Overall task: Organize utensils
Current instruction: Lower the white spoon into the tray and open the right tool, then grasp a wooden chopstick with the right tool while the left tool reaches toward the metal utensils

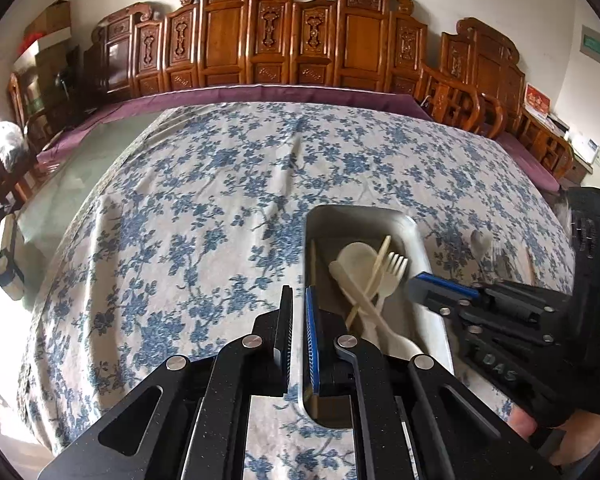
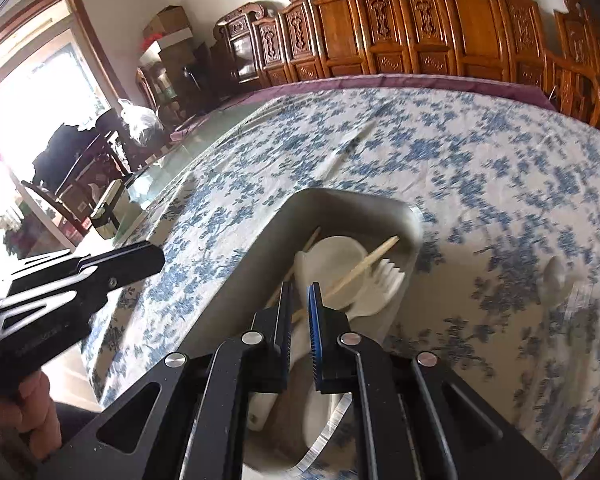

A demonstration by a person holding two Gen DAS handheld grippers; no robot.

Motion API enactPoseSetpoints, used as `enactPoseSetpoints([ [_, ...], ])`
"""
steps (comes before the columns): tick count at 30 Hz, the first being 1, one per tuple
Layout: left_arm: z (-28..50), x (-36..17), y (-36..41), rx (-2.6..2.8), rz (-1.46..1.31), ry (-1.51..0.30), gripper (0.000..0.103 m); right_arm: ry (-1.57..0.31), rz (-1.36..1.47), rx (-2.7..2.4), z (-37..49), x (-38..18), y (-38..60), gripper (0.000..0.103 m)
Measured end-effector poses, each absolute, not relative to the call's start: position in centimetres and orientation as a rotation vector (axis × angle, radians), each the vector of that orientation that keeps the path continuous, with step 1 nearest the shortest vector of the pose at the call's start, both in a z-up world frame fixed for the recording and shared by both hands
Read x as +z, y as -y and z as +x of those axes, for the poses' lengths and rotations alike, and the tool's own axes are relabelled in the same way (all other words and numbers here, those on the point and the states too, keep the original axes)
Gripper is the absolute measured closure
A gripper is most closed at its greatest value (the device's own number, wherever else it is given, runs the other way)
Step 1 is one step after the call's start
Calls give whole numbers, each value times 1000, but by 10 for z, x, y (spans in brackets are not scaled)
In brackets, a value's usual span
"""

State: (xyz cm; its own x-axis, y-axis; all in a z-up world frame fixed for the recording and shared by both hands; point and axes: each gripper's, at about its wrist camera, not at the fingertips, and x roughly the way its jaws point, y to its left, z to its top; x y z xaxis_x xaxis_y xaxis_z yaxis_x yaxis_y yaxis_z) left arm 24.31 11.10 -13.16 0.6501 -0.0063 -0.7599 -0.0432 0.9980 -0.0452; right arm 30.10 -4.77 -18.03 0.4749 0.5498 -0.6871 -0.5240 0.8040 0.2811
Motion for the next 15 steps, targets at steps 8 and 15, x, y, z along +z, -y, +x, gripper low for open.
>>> enactPoseSetpoints([
  [8, 244, -125, -75, -26, -26, -838, 62, -788, -42, 536, 282, -158, 134, 92],
  [15, 245, -124, -41, -73, 7, -821, 24, -791, -85, 390, 273, -160, 214, 87],
])
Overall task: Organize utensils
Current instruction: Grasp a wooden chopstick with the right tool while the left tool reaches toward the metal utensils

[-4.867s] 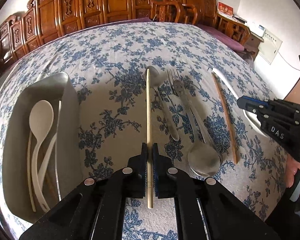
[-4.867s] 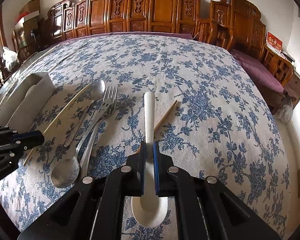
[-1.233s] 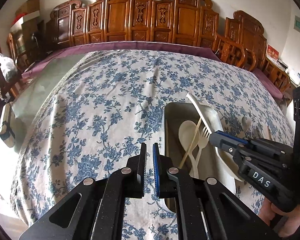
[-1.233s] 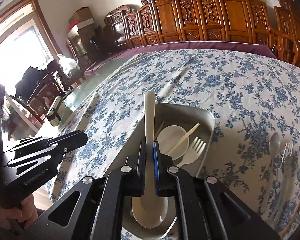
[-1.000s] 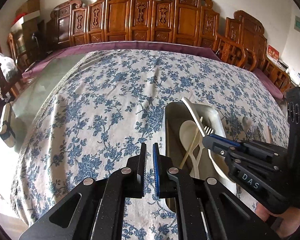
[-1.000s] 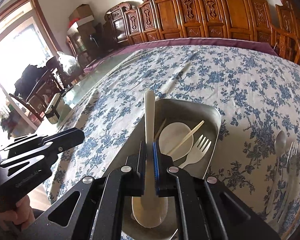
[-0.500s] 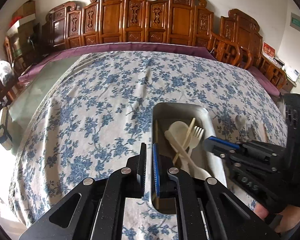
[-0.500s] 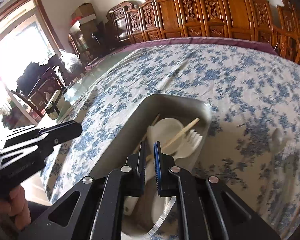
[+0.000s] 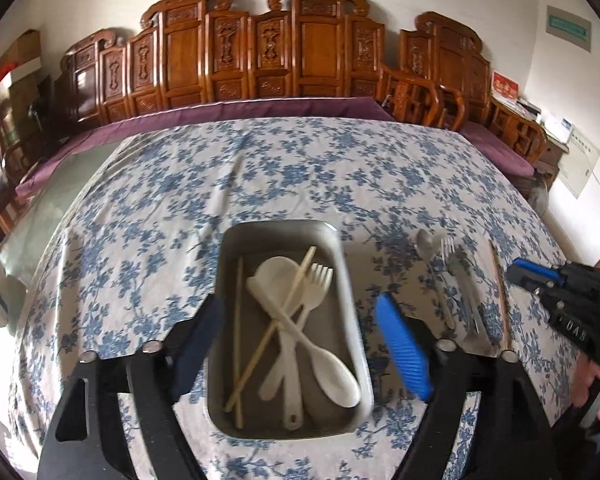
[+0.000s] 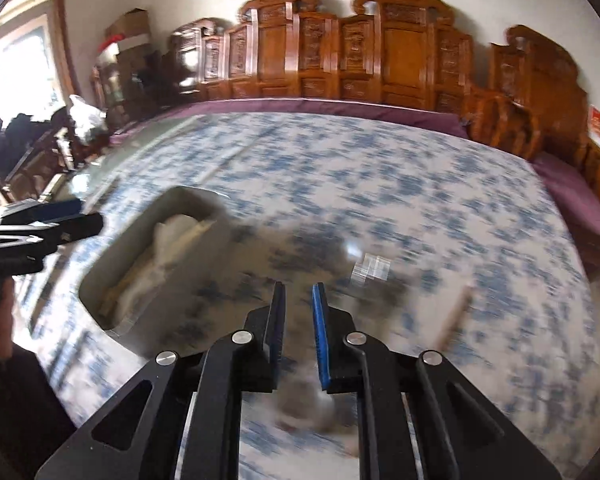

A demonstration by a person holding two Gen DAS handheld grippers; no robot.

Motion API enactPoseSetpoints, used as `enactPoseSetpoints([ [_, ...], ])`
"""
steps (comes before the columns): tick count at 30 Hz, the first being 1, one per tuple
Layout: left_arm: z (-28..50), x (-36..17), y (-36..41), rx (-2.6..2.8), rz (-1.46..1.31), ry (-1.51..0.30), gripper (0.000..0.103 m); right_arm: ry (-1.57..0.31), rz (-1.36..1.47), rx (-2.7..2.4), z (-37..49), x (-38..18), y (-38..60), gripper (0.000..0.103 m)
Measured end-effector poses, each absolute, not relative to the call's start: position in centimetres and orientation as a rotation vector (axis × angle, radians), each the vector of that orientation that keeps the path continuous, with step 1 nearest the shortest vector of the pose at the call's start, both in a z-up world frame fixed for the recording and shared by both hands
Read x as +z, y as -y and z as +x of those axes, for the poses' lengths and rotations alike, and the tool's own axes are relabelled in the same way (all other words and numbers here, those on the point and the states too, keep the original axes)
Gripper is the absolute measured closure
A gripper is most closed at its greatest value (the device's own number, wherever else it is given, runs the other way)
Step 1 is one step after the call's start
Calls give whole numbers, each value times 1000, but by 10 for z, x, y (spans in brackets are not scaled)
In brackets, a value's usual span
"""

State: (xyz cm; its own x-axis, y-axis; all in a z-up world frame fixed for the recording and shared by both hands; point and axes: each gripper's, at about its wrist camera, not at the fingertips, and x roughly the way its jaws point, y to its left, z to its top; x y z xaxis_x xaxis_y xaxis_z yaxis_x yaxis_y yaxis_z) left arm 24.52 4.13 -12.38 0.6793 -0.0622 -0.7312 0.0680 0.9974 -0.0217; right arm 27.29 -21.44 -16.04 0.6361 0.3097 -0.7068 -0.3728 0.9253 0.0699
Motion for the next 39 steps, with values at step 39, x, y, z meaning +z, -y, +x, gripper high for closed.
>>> enactPoseSetpoints([
  [39, 225, -178, 86, -262, 211, -901, 23, -1024, -65, 171, 313, -248, 309, 97],
])
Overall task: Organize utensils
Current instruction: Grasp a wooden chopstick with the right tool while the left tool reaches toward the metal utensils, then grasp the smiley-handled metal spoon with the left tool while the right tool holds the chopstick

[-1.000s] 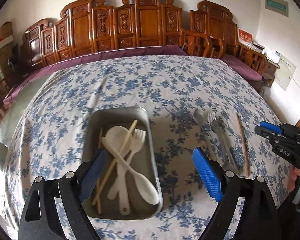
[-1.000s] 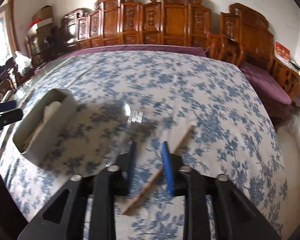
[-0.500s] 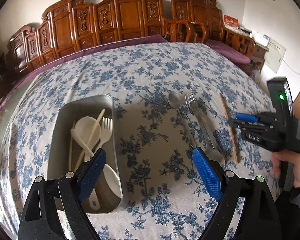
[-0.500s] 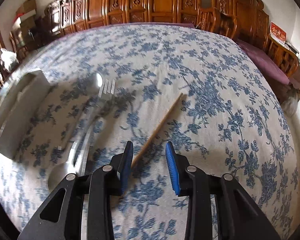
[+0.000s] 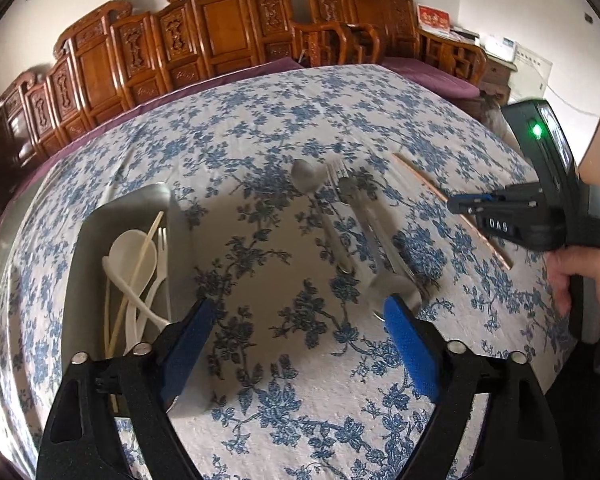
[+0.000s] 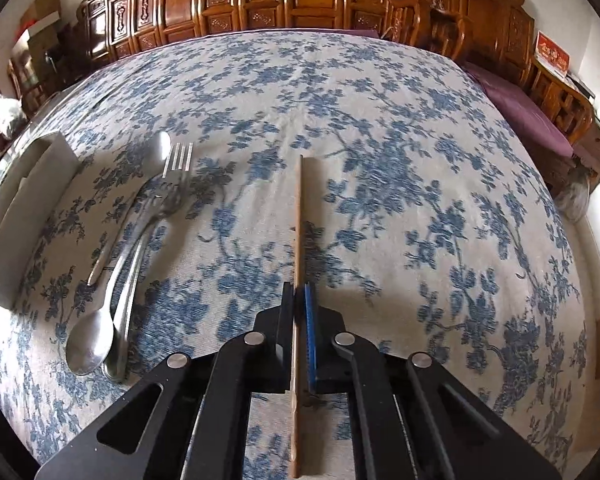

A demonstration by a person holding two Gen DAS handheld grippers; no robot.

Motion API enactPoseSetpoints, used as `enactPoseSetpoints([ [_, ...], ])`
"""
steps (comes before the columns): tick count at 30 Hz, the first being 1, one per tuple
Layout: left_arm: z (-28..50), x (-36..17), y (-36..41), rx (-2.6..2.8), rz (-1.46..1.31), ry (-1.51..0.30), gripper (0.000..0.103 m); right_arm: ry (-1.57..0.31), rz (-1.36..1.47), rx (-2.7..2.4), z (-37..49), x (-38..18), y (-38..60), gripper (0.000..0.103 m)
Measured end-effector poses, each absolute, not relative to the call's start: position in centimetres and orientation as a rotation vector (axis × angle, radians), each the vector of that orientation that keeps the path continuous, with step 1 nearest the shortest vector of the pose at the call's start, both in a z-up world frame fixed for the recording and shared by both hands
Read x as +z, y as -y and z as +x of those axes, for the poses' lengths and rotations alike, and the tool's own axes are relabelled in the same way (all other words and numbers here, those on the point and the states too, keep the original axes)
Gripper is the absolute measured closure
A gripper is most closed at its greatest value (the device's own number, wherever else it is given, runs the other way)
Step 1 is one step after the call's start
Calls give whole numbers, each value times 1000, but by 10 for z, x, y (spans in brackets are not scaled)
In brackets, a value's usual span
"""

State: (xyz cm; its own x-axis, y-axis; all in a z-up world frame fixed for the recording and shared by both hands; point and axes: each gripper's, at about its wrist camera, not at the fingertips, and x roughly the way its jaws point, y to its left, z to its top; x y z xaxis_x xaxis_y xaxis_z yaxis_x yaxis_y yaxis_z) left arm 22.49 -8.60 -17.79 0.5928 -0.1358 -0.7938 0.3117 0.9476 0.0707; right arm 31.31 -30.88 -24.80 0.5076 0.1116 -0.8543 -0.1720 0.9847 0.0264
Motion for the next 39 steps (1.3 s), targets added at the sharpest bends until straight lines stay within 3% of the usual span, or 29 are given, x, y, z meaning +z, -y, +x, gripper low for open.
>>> enactPoseSetpoints([
  [11, 237, -193, 117, -310, 247, -965, 60, -1043, -11, 219, 316, -248, 319, 97],
  [18, 262, -199, 136, -333, 208, -1009, 68, -1042, -13, 227, 316, -248, 319, 97],
  [22, 279, -211, 142, -333, 179, -1062, 79, -1042, -21, 228, 316, -248, 318, 97],
  [30, 290, -225, 154, -345, 190, -1096, 89, -1048, -13, 234, 316, -248, 320, 97],
  [39, 300, -231, 160, -339, 195, -1106, 94, -1045, -28, 230, 316, -248, 318, 96],
])
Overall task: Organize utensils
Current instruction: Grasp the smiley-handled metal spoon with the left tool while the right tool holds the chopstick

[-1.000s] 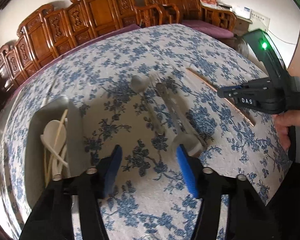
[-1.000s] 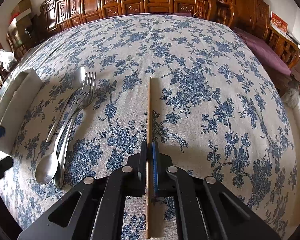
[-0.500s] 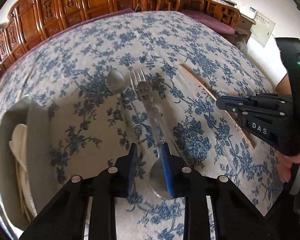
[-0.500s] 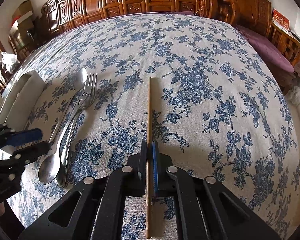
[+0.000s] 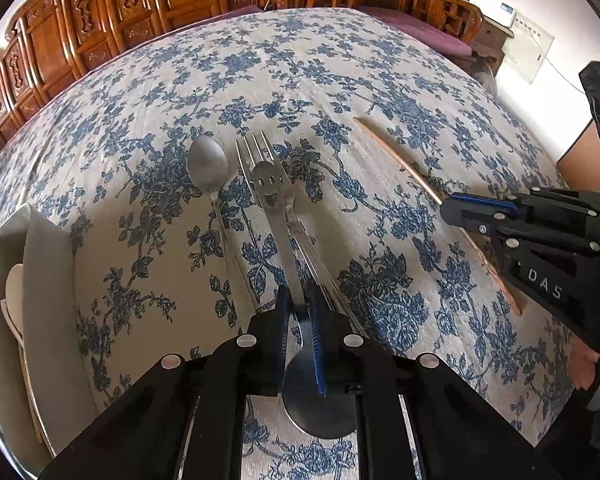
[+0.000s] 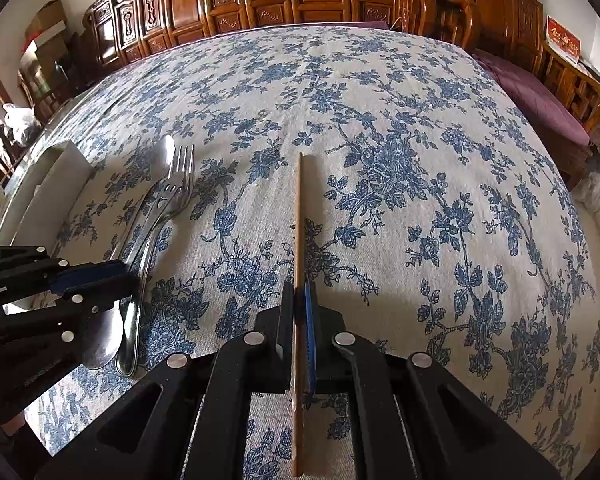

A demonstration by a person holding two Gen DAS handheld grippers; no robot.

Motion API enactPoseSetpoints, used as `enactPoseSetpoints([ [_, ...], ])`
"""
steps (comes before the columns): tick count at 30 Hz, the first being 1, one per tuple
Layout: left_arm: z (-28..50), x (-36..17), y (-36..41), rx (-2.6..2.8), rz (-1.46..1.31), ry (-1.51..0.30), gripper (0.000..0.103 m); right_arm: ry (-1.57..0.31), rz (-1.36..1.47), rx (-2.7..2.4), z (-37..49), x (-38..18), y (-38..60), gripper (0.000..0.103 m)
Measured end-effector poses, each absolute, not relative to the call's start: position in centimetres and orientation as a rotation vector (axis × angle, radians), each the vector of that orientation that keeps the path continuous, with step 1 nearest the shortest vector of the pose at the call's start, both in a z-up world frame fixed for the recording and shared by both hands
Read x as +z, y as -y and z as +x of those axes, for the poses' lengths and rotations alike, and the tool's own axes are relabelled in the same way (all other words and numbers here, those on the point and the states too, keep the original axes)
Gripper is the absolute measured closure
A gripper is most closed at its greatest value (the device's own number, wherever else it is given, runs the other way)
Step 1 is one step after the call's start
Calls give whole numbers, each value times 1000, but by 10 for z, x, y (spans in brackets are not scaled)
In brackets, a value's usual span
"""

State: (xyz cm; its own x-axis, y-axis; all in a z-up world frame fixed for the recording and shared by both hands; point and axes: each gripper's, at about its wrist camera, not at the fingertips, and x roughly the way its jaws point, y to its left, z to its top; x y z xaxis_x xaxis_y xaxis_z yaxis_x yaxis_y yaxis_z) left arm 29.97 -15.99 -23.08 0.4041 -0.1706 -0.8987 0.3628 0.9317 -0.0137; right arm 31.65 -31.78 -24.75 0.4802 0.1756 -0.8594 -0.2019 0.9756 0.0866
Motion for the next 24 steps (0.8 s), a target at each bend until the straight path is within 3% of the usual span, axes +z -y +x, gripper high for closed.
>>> enactPoseSetpoints([
  [4, 299, -229, 159, -341, 192, -1103, 98, -1040, -42, 226, 318, -248, 315, 96],
  [24, 256, -163, 119, -342, 160, -970, 98, -985, -86, 201, 300, -236, 299, 97],
])
